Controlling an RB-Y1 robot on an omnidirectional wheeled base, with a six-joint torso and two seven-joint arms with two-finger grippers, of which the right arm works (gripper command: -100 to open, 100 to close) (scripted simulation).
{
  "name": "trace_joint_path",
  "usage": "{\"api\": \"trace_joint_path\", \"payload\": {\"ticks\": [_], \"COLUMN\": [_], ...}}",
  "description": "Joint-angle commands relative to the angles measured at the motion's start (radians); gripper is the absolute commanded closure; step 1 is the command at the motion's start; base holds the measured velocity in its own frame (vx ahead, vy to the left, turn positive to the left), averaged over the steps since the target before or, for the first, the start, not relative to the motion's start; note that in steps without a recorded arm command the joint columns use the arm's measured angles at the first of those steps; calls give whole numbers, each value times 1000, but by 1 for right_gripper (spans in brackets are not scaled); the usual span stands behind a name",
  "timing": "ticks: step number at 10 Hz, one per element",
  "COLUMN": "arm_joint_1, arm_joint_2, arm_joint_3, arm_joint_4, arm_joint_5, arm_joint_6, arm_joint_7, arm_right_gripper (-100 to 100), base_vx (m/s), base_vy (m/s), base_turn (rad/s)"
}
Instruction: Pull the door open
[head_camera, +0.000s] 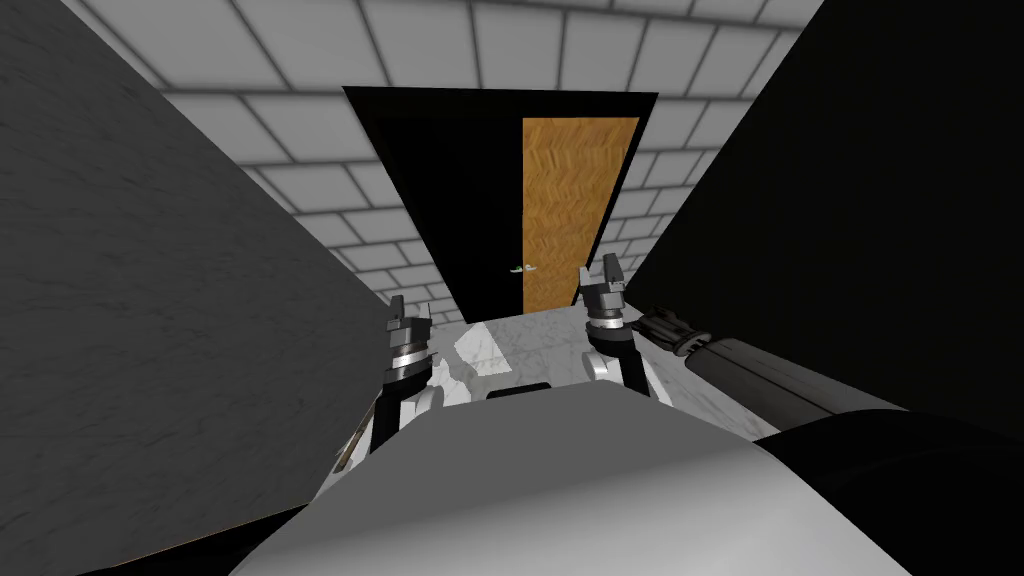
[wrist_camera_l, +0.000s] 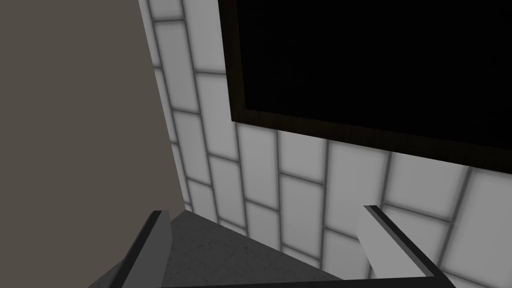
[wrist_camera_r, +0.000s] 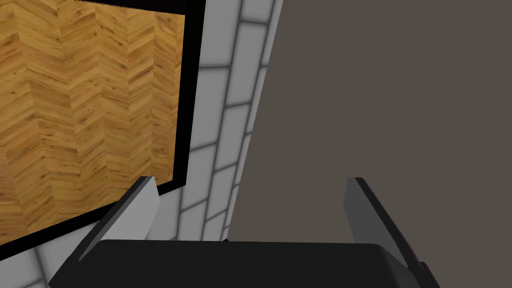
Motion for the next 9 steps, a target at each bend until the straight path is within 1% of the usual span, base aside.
{"api": "trace_joint_path", "payload": {"ticks": [1,2,3,4,5,6,7,9], "arm_joint_1": [-7,-9,-14,-16,-23,-26,-33,-41], "arm_joint_2": [-7,-9,-13,-15,-21,-23,-29,-35], "arm_joint_3": [-4,-5,-8,-9,-13,-14,-18,-23], "arm_joint_4": [36,47,70,83,115,132,168,209], "arm_joint_5": [-4,-5,-8,-10,-13,-15,-20,-24], "arm_joint_6": [-7,-9,-14,-16,-23,-26,-33,-41], "arm_joint_7": [-4,-6,-8,-10,-14,-16,-20,-25], "arm_right_gripper": [-100,-100,-100,-100,-100,-100,-100,-100], "base_vx": [107,149,142,131,146,135,127,129], "base_vy": [-85,-21,20,30,12,13,0,-25], "base_turn": [59,25,26,22,47,41,46,36]}}
